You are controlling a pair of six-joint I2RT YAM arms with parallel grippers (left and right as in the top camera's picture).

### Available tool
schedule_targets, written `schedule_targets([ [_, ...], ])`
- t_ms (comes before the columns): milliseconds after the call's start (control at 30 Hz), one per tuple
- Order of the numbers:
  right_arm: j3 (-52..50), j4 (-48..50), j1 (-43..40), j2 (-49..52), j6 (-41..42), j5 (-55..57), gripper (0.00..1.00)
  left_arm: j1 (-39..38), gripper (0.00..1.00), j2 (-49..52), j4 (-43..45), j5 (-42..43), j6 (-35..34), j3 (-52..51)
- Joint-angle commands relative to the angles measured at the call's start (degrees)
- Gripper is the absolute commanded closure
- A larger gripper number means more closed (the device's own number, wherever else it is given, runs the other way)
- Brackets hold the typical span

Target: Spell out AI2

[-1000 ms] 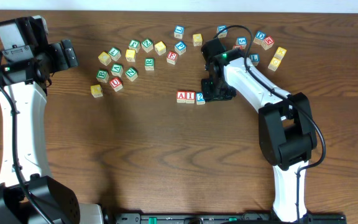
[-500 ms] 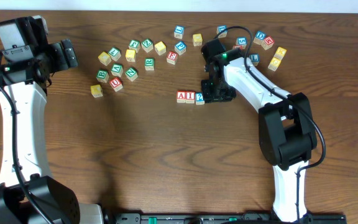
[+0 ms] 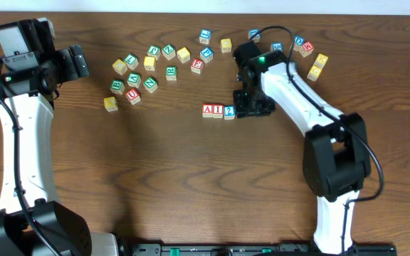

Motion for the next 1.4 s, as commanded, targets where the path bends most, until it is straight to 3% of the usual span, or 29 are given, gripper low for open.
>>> schedule_targets([
  [0,1.4,-1.4,1.2,-2.4,-0.9,-0.2,0.56,-0.1,0.01,-0.3,-0.2,-0.1,0.4,1.3],
  [167,-0.7,-1.1,2.7,-2.3,-1.0,-0.2,0.62,-0.1,0.01,-0.3,-0.2,-0.1,0.4,1.3],
  [567,-6.5,6.3,5.4,-2.3,1.0,-1.3,0.98,-0.1,0.01,-0.3,-0.2,-0.1,0.4,1.3],
  [1367,-13.8,15.5,6.9,-2.3,4.9,-0.3,0.99,-0.1,0.01,-0.3,-0.2,-0.1,0.4,1.3],
])
